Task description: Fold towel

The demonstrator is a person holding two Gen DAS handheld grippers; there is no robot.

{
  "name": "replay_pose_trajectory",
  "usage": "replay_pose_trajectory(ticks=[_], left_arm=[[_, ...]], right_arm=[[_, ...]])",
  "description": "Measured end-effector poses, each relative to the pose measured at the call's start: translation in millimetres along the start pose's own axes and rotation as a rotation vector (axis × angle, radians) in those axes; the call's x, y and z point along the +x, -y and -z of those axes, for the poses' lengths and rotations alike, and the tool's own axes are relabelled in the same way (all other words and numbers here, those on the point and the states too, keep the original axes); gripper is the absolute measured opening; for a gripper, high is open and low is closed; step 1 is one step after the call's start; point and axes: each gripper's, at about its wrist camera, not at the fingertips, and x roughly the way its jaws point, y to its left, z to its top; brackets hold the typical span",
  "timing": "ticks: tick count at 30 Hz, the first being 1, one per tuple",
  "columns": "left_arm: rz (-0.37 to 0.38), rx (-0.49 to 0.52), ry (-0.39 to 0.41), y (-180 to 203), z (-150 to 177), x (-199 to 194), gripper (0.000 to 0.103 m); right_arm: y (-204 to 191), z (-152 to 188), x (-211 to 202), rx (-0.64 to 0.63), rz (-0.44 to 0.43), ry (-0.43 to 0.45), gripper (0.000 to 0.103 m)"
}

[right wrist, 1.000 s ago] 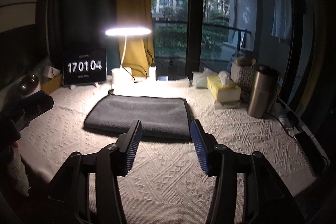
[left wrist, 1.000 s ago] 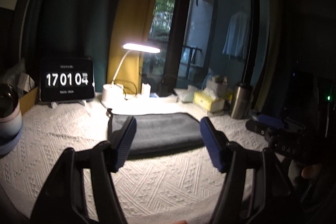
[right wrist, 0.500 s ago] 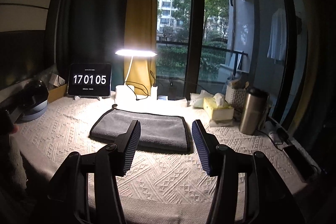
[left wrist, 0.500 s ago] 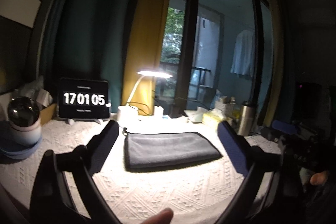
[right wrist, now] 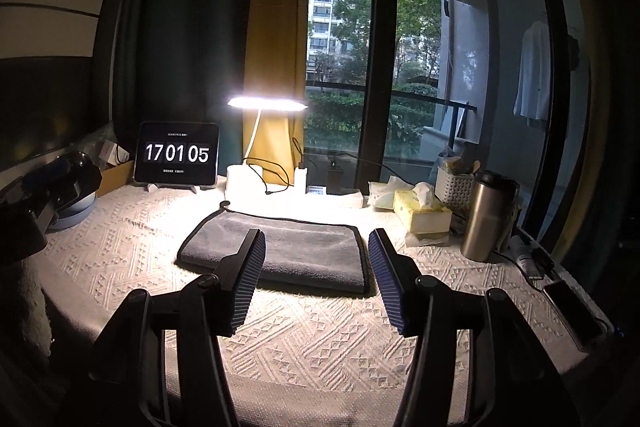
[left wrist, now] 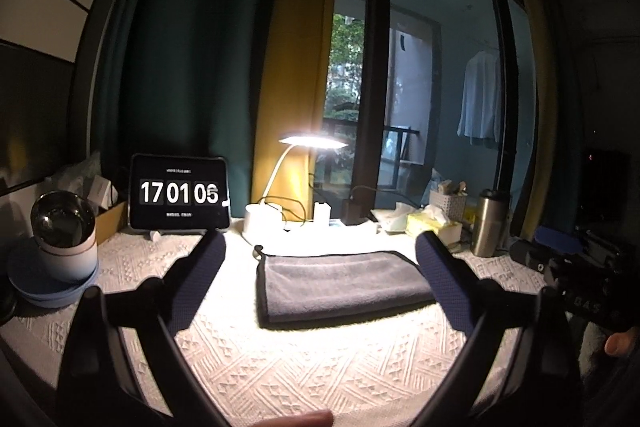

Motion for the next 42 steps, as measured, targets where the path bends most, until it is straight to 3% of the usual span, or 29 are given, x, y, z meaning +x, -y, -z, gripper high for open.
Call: replay_pose_trajectory(ticks=[11,15,42], left_arm=[[0.010,0.009,0.001,4.1,-1.6,2.2,0.097],[0.011,0.010,0.001,4.6,-1.4,2.2,0.097],[0.016,0.010,0.003,7.9,-2.9,1.7,0.097]], right_arm=[[-0.7,0.2,3.3,0.012,-0.001,-0.001,0.057],[0.8,1.1,3.7,0.016,-0.001,-0.001,0.062],[1.1,1.0,7.2,0.019,0.011,0.004,0.063]])
